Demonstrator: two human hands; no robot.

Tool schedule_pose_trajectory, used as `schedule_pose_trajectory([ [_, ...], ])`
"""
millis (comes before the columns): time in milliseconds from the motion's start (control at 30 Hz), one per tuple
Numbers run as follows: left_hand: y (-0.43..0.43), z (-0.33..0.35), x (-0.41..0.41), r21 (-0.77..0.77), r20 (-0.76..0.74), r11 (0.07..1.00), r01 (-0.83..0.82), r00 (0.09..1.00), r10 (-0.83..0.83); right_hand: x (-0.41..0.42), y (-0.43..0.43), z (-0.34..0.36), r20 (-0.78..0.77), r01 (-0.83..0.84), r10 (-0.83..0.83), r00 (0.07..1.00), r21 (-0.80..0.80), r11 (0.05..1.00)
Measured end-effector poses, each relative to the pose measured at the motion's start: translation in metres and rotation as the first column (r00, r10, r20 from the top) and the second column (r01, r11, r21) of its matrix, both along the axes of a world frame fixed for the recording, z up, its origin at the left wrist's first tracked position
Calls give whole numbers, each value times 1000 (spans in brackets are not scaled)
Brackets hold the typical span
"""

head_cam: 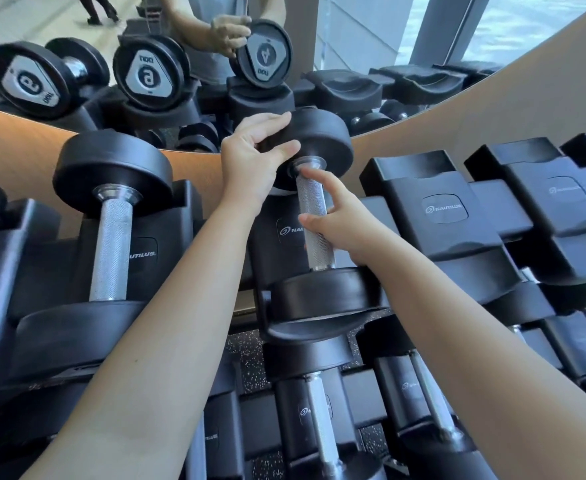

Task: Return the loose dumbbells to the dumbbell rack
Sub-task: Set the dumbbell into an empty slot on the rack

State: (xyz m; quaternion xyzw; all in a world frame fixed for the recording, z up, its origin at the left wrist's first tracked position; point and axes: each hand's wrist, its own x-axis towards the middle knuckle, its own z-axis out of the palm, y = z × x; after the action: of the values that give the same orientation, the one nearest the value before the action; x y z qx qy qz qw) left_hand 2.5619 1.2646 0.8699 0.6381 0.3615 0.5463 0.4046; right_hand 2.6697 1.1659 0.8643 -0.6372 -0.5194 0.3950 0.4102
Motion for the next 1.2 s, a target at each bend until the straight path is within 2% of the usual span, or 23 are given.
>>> schedule_pose_trajectory([
  [133, 12, -14, -5, -61, 7, 998, -16, 1000, 16, -3, 10, 4, 58, -5, 10, 998, -91, 996],
  [333, 11, -21, -11, -78, 14, 997, -15, 1000, 17, -7, 13, 0, 144, -15, 25, 989, -69, 998],
  [500, -19, -16, -16, -35, -189, 998, -50, 981, 42, -9, 8, 1, 118, -18, 25, 993, -61, 998],
  [600, -51, -15, -28, 6, -294, 1000, -8, 956, 9, -5, 1, 4, 93, 66, -59, 994, -75, 995],
  [667, -70, -16, -39, 41, -323, 999, 36, 946, -21, -3, -11, 7, 88, 59, -52, 995, -74, 996],
  [800, -103, -17, -53, 93, -339, 991, 97, 939, -60, -5, -45, 7, 60, 43, -43, 997, -1, 999],
  [1000, -138, -25, -58, 81, -321, 981, 179, 936, -144, -4, -87, 0, -74, 112, -101, 992, 164, 980],
  [1200, -155, -35, -58, 126, -352, 976, 176, 928, -122, 1, -106, -13, 10, 52, -56, 998, 233, 971],
])
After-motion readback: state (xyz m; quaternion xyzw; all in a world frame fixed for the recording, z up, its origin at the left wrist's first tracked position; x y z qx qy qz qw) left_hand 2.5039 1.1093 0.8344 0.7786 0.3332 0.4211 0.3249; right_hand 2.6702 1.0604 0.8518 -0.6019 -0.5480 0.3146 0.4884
